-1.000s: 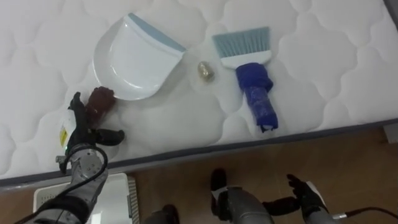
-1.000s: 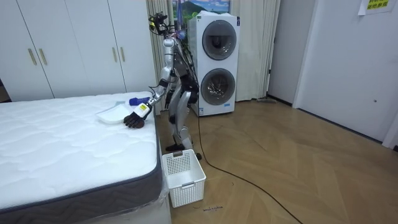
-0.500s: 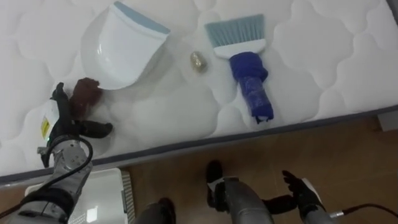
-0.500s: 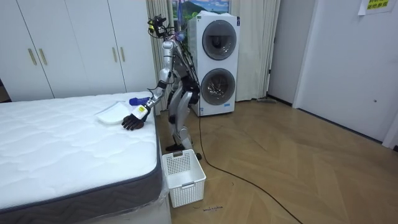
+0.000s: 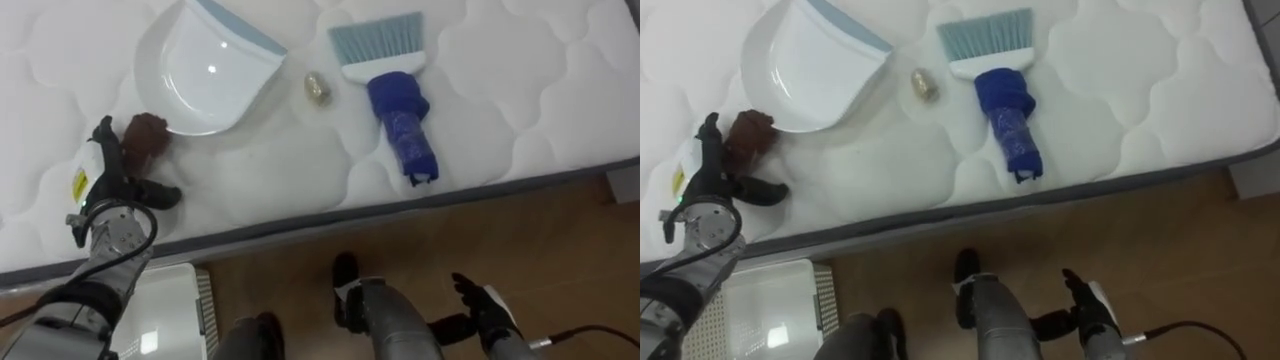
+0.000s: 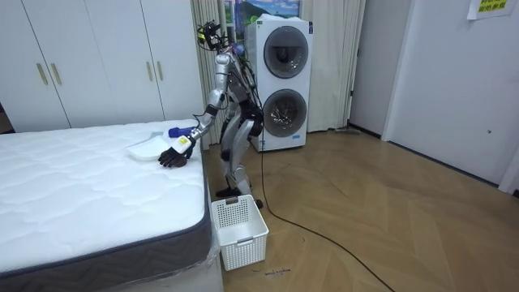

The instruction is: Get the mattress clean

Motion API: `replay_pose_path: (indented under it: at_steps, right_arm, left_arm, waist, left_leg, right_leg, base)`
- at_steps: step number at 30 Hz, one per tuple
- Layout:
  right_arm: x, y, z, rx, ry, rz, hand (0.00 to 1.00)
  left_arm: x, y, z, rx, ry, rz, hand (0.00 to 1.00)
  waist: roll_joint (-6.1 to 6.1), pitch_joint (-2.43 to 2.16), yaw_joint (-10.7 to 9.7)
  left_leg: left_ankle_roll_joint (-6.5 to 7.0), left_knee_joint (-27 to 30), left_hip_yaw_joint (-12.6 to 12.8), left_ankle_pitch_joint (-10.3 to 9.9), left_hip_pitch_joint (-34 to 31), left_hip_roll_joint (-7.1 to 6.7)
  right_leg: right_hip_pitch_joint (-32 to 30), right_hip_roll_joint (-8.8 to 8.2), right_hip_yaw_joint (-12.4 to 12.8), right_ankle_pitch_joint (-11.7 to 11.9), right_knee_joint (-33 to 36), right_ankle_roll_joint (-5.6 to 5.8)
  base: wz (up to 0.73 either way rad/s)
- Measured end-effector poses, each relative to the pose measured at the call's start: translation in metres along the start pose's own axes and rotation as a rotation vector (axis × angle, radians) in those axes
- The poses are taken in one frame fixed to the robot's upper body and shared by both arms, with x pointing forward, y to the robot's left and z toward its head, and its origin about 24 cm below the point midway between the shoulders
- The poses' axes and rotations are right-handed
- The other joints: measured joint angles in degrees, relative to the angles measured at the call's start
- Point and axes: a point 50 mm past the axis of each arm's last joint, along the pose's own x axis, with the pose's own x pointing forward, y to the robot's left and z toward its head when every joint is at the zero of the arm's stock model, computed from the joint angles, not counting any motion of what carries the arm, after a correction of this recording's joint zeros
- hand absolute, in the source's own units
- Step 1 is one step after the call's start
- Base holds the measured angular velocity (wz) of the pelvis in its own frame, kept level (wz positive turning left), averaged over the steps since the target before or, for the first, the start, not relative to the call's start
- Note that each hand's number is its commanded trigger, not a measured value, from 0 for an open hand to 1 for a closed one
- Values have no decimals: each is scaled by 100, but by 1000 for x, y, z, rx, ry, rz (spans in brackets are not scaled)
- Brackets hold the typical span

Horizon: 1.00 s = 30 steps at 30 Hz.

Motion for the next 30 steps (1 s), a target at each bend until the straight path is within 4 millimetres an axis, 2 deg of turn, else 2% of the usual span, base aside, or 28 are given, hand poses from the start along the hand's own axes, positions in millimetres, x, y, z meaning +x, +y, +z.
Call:
replay_pose_path:
  at_steps: [4,8,13,18,21,30]
  right_arm:
    - [0,-2,-1,0,4,-2,0]
    - [-1,-4,-4,-4,25,-2,0]
    - [0,-3,-5,-6,31,10,0]
    - [0,-3,-5,-8,43,11,0]
    - [0,-4,-5,-8,44,5,0]
    - [0,-4,-5,-5,46,-4,0]
  left_arm:
    - [2,-2,6,32,-10,-16,100]
    - [2,-3,7,81,-22,-44,100]
    - [11,10,8,127,-6,-60,100]
    - [10,3,8,156,-2,-133,100]
    - [8,-3,10,154,-7,-178,100]
    - [8,-8,13,149,4,-247,100]
  waist:
    - [44,24,-3]
    - [88,25,-16]
    - [95,29,-140]
    - [95,29,-151]
    - [95,29,-146]
    - [95,29,-138]
  left_leg:
    - [9,-11,27,5,3,1]
    - [14,-38,39,9,18,-11]
    - [43,-76,51,23,64,-41]
    - [68,-130,90,26,124,-63]
    - [78,-220,101,32,196,-123]
    - [101,-270,116,40,231,-139]
  right_leg:
    - [-6,-7,11,4,-7,6]
    - [-6,-19,13,7,-5,0]
    - [16,-32,42,22,-5,-23]
    - [25,-60,57,17,-4,-14]
    - [41,-104,84,2,-2,6]
    - [66,-126,89,-15,-6,32]
  base:
    - [0]
    - [0]
    - [-1]
    - [-4]
    - [1]
    - [0]
